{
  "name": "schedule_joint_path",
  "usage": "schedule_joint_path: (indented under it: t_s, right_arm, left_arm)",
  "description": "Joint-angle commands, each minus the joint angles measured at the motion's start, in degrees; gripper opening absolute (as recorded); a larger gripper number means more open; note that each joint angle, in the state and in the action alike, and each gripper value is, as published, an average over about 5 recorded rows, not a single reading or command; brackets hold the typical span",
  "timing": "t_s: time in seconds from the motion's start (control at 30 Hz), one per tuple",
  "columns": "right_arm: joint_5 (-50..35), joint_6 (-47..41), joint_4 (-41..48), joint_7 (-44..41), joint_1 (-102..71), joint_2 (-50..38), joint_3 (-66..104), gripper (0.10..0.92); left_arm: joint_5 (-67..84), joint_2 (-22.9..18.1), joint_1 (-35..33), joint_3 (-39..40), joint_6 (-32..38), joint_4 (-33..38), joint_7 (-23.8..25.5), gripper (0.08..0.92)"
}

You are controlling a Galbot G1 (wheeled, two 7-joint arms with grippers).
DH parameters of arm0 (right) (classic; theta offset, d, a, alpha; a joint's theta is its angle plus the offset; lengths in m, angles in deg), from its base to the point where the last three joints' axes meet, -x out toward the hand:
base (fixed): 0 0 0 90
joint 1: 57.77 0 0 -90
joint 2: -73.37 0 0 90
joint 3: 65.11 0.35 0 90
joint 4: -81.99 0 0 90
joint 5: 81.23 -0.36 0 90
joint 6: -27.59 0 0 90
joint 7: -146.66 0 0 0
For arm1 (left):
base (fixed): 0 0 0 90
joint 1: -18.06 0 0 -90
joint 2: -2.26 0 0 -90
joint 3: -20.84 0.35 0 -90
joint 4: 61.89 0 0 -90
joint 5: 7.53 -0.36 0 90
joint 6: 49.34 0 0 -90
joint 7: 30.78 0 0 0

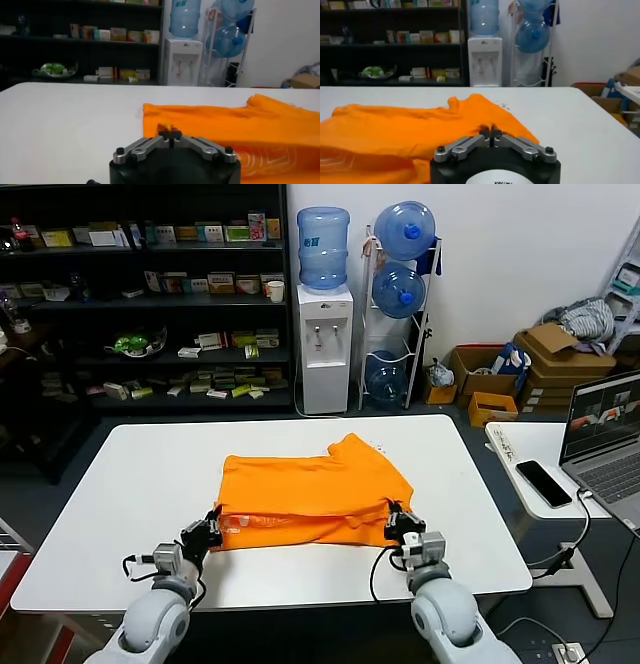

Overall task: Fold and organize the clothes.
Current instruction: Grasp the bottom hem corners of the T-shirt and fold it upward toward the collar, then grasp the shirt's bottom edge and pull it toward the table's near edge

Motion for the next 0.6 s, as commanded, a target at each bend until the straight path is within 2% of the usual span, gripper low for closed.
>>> schedule_joint_path:
  t_s: [0.03, 0.23, 0.37, 0.47, 0.6]
  right_arm:
    - [-2.57, -2.76, 5.94, -1.21, 8.09, -1.28, -4.17, 0.303]
    - [2.40, 1.56, -0.65, -3.20, 0.28, -3.35, -0.35, 0.476]
    - [4.69, 4.39, -5.63, -5.02, -8.59, -5.47, 4.84, 0.589]
    - [5.93, 6.59, -6.33, -7.57, -15.35, -6.17, 8.81, 0.675]
    - [5.96, 9.41, -3.32, -10.13, -18.94, -5.57, 11.23, 0.784]
  left_arm:
    - [0.66, 0.70, 5.01, 1.74, -0.32, -5.60, 1.46, 0.230]
    - [-1.00, 2.22, -6.02, -2.57, -0.59, 5.13, 0.15, 0.403]
    - [-3.48, 0.69, -16.56, -7.30, -0.55, 12.94, 0.44, 0.516]
    - [-5.01, -2.11, -22.12, -9.81, 0.72, 13.08, 2.58, 0.603]
    - [-6.68, -5.82, -22.31, -11.28, 5.05, 8.02, 5.62, 0.724]
